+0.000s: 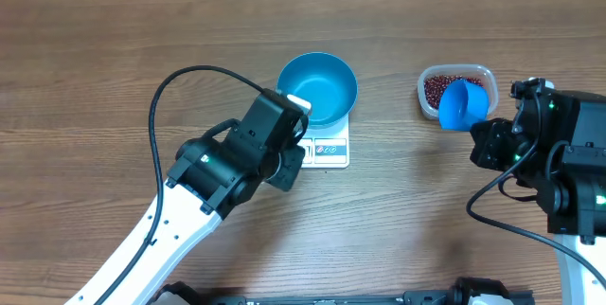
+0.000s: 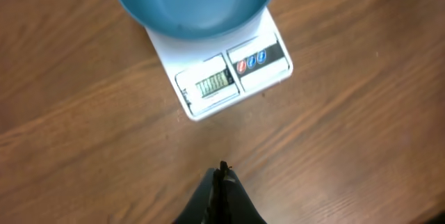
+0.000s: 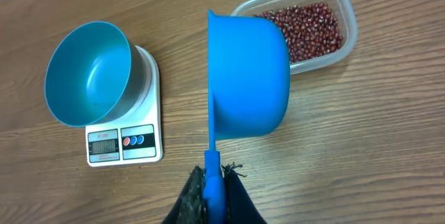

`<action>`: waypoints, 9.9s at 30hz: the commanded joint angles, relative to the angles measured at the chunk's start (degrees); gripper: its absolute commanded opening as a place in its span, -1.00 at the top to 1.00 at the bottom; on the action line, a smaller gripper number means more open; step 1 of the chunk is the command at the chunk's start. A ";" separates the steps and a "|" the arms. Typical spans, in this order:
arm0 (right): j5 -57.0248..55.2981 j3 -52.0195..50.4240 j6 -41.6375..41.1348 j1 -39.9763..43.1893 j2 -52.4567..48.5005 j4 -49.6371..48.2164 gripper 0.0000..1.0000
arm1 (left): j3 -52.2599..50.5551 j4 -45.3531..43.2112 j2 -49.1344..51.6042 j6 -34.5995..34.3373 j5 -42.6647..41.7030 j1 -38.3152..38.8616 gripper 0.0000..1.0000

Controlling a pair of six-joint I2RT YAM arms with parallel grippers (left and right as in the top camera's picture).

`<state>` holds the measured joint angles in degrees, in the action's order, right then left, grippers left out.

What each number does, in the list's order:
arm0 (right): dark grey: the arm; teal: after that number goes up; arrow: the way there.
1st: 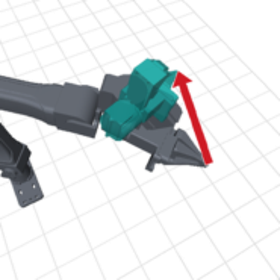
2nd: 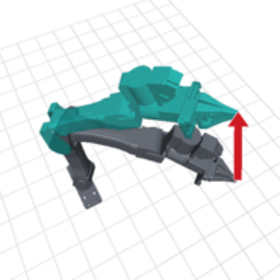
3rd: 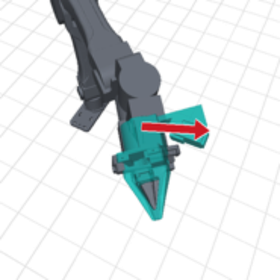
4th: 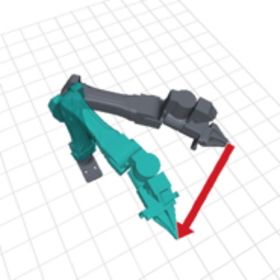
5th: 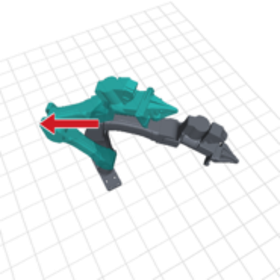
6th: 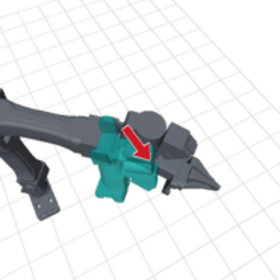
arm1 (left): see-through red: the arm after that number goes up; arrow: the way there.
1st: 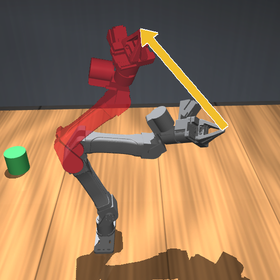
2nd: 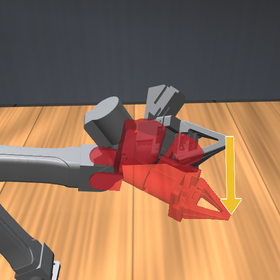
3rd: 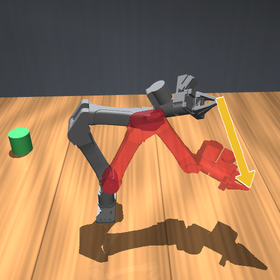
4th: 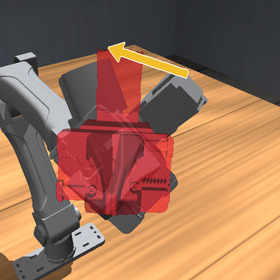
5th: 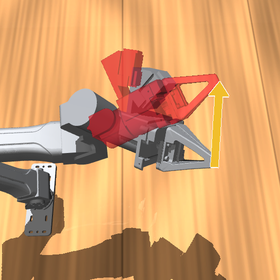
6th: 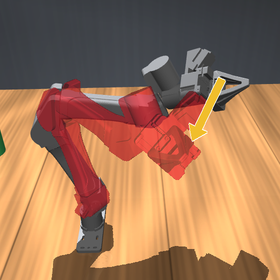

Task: Scoop item into bowl and weigh 150g on scale
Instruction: 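Lower the scoop into the red beans with the right gripper, then drag the scoop through the beans to fill it with the right gripper, then lift the filled blue scoop up out of the bean tub with the right gripper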

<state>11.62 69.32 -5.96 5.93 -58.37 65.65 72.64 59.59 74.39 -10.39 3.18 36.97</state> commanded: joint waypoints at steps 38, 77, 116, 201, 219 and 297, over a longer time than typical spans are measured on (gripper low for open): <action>-1.29 2.03 0.50 0.24 0.15 -1.07 0.93 | 0.44 6.80 -1.38 -2.47 -2.62 -0.68 -0.99; -40.50 21.11 -0.66 -11.23 -38.49 0.46 0.93 | 0.44 6.80 -1.38 -2.45 -2.62 -0.68 -0.99; -36.98 20.70 0.24 -13.07 -44.98 0.66 0.93 | 0.44 6.80 -1.38 -2.47 -2.62 -0.68 -0.99; 14.21 20.81 16.96 -0.63 -48.48 -0.02 0.93 | 0.44 6.80 -1.38 -2.45 -2.62 -0.68 -0.99; 23.47 20.70 22.58 8.20 -48.48 4.09 0.93 | 0.44 6.80 -1.38 -2.45 -2.62 -0.68 -0.99; 51.54 11.26 28.63 29.51 -48.50 4.57 0.93 | 0.44 6.80 -1.38 -2.45 -2.62 -0.68 -0.99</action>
<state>58.67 80.86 19.92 35.27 -106.78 70.24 72.64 66.41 74.13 -12.03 1.04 36.64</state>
